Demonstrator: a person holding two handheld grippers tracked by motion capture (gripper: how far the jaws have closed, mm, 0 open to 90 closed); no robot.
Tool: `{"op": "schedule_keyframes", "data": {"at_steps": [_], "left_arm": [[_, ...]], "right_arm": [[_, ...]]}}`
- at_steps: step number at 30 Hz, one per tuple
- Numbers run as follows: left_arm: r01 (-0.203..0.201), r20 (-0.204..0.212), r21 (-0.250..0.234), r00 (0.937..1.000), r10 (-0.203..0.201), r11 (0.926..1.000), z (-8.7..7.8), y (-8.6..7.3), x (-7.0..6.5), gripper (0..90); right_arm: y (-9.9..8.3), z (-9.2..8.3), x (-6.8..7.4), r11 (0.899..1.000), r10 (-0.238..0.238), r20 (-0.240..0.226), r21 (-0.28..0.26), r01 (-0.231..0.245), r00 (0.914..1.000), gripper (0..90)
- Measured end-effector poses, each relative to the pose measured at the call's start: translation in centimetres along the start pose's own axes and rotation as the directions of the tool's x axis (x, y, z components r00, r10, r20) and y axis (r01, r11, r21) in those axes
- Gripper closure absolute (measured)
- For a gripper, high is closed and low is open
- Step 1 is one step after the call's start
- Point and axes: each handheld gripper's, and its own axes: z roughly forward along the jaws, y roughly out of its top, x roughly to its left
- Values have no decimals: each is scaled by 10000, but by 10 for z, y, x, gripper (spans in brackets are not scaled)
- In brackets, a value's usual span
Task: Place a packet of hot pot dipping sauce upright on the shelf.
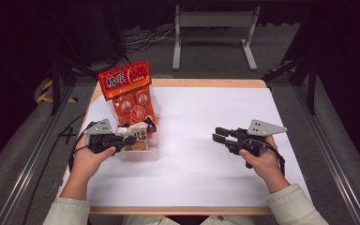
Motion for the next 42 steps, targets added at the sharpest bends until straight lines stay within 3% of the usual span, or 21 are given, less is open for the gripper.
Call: {"op": "schedule_keyframes", "data": {"at_steps": [8, 15, 22, 28, 32, 36, 39, 42], "left_arm": [[218, -436, -190, 9988, -226, 9996, -7, -3, 2, 775], [379, -962, -468, 9945, -423, 9982, -13, -4, 2, 510], [552, -1021, -612, 9929, -612, 9966, -19, -2, -4, 249], [302, -1518, -875, 9875, -433, 9957, -37, 1, -18, 166], [378, -1957, -1247, 9787, -619, 9915, -50, -1, -25, 133], [315, -2706, -1542, 9599, -729, 9875, -59, -11, -31, 102], [509, -2753, -1765, 9563, -990, 9830, -63, -19, -35, 99], [533, -2848, -1702, 9533, -1009, 9840, -66, -26, -37, 84]], "right_arm": [[0, 0, 0, 10000, 18, 19, -15, -18, 10000, 675], [0, 2, 1, 10000, 31, -76, -3, -31, 10000, 663], [1, 0, 0, 9998, -82, 55, -178, 83, 10000, 597], [0, -11, -1, 9994, -94, 263, -323, 103, 9996, 543], [-1, -22, -1, 9990, -122, 483, -420, 142, 9988, 510], [-3, -35, -4, 9985, -294, 931, -435, 335, 9952, 438], [-8, -44, -7, 9987, -206, 1314, -441, 266, 9911, 381], [-14, -52, -9, 9992, -139, 1709, -345, 201, 9852, 355]]}}
